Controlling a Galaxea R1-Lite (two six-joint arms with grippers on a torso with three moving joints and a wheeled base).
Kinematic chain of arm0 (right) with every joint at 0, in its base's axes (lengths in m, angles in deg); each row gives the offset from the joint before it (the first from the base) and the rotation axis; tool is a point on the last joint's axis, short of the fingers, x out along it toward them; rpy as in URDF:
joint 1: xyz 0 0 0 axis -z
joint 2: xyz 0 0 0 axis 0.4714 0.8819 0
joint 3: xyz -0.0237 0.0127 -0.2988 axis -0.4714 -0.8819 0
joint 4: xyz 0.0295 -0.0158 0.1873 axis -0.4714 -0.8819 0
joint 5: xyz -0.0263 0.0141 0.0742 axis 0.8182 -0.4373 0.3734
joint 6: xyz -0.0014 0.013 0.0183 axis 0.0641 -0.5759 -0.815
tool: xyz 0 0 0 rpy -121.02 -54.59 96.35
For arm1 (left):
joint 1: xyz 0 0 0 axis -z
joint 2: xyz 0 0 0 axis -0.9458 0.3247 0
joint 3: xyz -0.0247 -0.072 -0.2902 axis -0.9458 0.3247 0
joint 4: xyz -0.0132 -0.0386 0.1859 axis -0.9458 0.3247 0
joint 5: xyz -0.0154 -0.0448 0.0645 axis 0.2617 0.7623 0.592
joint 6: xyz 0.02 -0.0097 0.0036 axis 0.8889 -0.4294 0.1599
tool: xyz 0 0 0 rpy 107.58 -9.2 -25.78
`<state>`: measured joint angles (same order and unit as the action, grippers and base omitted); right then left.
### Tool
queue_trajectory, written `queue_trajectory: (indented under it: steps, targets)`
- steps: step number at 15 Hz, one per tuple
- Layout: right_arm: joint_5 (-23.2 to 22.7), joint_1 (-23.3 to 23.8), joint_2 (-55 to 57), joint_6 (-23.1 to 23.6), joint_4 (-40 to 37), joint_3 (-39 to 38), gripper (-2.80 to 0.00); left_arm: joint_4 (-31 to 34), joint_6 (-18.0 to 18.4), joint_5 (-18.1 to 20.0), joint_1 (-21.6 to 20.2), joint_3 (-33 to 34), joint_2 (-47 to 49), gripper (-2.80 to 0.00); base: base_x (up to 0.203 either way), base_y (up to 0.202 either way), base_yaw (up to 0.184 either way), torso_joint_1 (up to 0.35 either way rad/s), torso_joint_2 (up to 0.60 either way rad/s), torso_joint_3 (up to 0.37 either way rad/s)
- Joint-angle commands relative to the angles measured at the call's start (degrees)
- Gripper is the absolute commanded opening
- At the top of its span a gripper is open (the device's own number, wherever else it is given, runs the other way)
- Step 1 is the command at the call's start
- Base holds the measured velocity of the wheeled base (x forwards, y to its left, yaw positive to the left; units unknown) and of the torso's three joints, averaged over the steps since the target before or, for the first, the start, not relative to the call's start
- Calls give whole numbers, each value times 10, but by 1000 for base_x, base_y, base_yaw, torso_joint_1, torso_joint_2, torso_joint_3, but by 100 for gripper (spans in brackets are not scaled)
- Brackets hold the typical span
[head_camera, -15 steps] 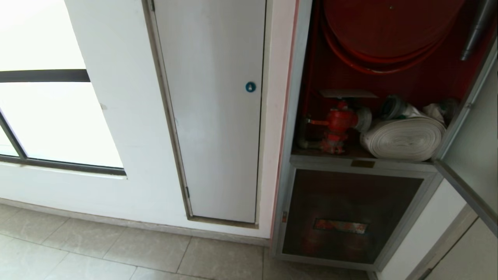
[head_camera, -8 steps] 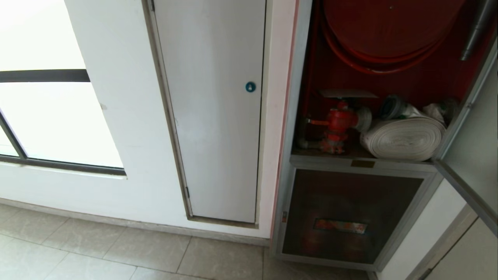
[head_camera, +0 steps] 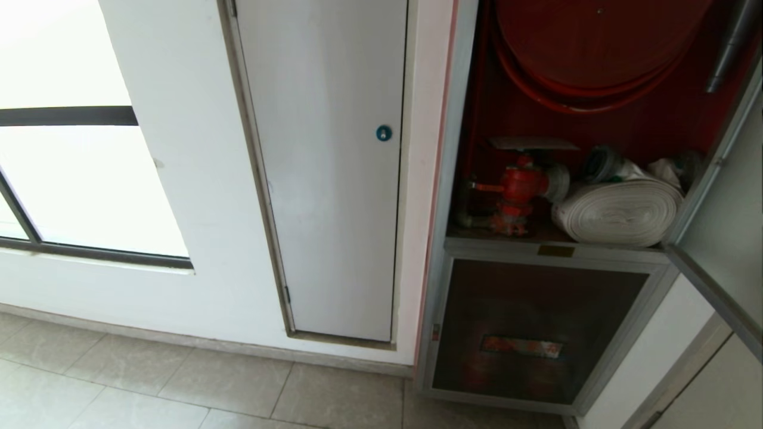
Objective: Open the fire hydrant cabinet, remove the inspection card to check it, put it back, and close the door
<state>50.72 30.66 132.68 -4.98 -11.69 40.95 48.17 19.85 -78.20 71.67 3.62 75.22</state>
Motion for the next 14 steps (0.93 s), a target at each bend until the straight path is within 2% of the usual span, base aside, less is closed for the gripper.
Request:
queue_trajectory:
  steps: [1,4,8,14]
  targets:
    - [-7,14,39,-2,13,-3,-280,0,0,0,0,0,1,-280,0,0,0,0,0,0]
    - [-17,36,78,-16,55,3,-280,0,0,0,0,0,1,-280,0,0,0,0,0,0]
    - [-31,65,107,-17,58,23,-280,0,0,0,0,0,1,-280,0,0,0,0,0,0]
    - [-78,108,165,-31,55,67,-280,0,0,0,0,0,1,-280,0,0,0,0,0,0]
